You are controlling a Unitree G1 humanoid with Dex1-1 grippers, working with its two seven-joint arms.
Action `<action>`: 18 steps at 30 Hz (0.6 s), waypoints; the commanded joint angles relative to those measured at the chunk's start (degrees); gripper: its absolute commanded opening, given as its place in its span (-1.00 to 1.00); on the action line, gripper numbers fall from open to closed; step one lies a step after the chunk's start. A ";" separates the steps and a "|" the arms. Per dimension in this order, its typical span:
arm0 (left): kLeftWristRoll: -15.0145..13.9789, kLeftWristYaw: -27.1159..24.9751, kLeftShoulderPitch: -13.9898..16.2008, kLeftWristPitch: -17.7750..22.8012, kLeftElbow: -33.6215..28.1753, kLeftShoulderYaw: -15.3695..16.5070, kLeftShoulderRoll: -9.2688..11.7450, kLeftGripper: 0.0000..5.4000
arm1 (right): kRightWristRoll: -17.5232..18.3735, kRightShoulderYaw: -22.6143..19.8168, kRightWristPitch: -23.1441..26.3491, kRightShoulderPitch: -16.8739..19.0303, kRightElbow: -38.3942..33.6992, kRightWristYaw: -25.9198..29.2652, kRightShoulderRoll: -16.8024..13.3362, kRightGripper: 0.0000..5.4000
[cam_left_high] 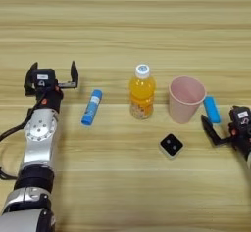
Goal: Move the objects on the table
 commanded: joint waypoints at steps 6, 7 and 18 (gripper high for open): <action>0.47 0.18 -0.14 0.72 0.13 -0.06 0.33 1.00 | -1.28 -0.11 -0.31 -0.88 4.61 -0.79 0.91 0.88; 0.47 0.17 -0.14 0.70 0.14 -0.06 0.33 1.00 | -1.45 0.16 -0.39 -0.93 4.81 -0.72 1.01 0.83; 0.52 0.23 0.00 0.78 -0.17 -0.10 0.28 1.00 | 1.26 0.99 6.59 0.11 2.77 0.91 2.21 0.36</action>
